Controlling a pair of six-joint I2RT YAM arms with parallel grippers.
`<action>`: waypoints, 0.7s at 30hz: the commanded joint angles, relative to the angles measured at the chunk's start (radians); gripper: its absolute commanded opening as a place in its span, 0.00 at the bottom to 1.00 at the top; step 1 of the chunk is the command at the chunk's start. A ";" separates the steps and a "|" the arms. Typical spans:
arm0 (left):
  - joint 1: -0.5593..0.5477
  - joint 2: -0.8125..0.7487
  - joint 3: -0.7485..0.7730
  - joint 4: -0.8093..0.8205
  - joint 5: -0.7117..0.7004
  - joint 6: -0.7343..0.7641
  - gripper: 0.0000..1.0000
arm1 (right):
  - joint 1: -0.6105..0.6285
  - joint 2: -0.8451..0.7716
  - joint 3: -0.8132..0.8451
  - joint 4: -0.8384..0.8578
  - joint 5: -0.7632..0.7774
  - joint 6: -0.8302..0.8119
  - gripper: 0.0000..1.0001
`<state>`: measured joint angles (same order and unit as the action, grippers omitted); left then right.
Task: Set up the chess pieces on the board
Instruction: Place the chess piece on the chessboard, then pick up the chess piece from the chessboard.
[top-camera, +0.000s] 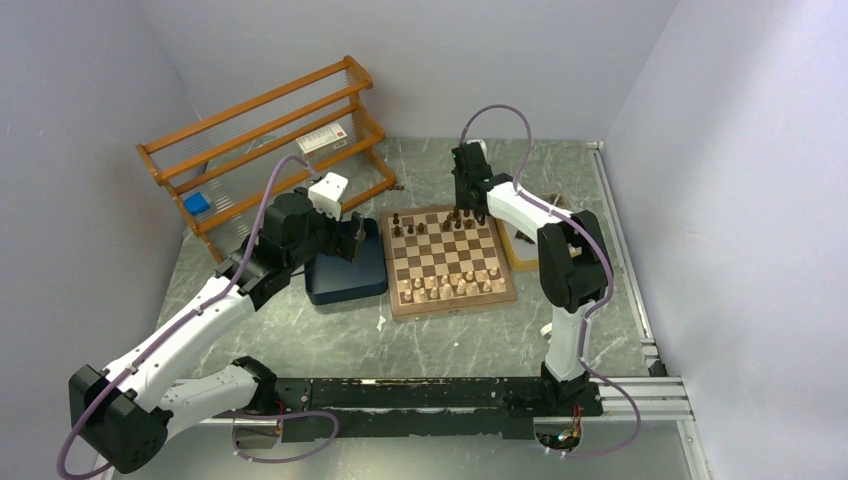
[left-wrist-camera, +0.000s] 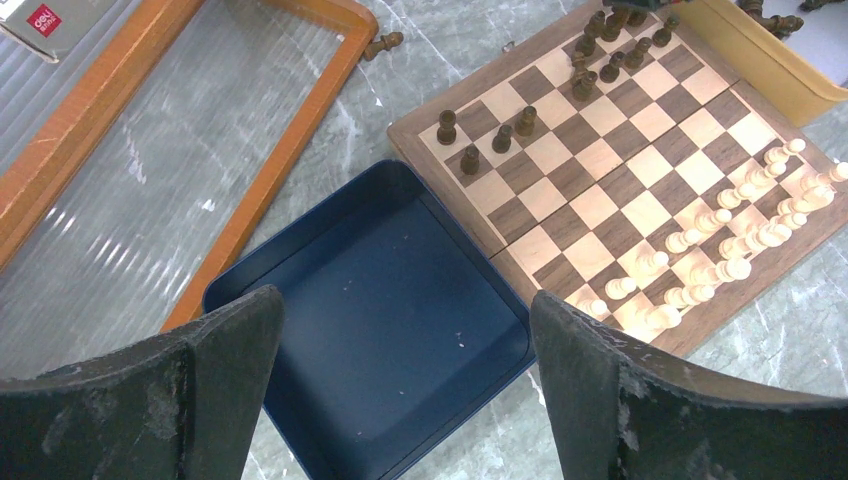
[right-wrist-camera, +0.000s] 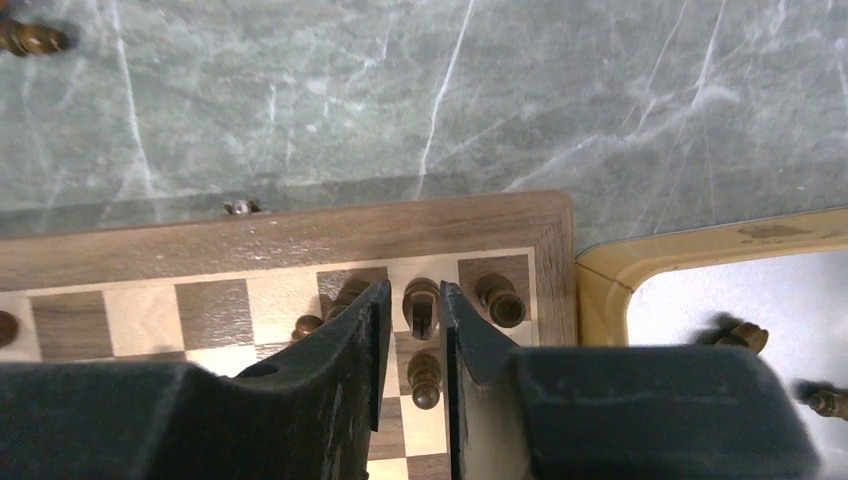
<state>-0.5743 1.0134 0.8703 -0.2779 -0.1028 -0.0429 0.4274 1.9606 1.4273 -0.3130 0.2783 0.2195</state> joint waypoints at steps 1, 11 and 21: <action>-0.001 -0.013 0.008 0.009 0.004 0.009 0.97 | 0.005 -0.021 0.063 -0.033 0.023 -0.008 0.28; -0.001 -0.021 0.007 0.008 0.007 0.006 0.97 | 0.023 -0.116 0.019 -0.023 -0.120 0.022 0.34; -0.002 -0.029 0.007 0.006 0.005 0.007 0.97 | 0.070 -0.139 -0.060 0.029 -0.189 0.043 0.39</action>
<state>-0.5743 1.0046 0.8703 -0.2783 -0.1028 -0.0414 0.4808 1.8259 1.3823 -0.3119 0.1154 0.2531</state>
